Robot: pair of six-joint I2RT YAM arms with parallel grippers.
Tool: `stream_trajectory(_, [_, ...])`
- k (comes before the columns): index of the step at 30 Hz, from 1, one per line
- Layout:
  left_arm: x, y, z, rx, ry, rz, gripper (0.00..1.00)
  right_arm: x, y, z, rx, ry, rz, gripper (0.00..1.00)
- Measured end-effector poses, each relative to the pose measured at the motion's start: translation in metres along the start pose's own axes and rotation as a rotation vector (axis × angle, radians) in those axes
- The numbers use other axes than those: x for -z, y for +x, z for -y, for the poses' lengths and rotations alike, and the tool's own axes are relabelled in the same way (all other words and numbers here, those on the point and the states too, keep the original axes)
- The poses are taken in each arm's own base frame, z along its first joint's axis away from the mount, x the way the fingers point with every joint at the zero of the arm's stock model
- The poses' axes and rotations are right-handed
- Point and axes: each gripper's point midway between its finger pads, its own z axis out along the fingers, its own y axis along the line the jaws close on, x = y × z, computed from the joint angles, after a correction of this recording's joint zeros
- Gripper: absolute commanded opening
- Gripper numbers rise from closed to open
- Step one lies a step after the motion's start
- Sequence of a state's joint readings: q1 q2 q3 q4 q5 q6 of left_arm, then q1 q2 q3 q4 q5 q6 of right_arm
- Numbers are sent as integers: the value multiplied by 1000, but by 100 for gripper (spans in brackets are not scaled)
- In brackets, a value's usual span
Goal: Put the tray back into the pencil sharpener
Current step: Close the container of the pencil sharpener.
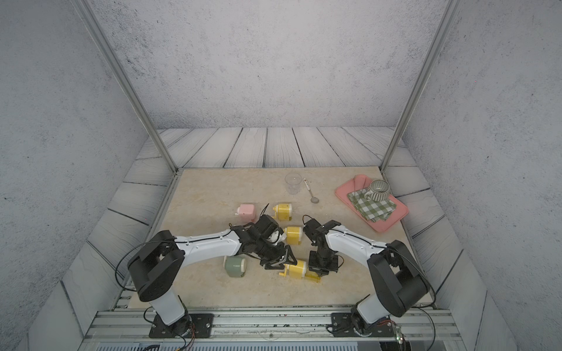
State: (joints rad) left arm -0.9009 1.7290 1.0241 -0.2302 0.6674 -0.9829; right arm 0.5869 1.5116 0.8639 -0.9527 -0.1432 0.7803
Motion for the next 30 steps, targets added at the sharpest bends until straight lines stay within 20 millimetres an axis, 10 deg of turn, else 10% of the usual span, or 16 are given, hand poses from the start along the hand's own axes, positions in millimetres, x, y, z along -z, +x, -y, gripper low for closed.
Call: stream_trajectory(30, [-1,0,1,-14,3,-10,70,-1,13,3,7,81,-48,0])
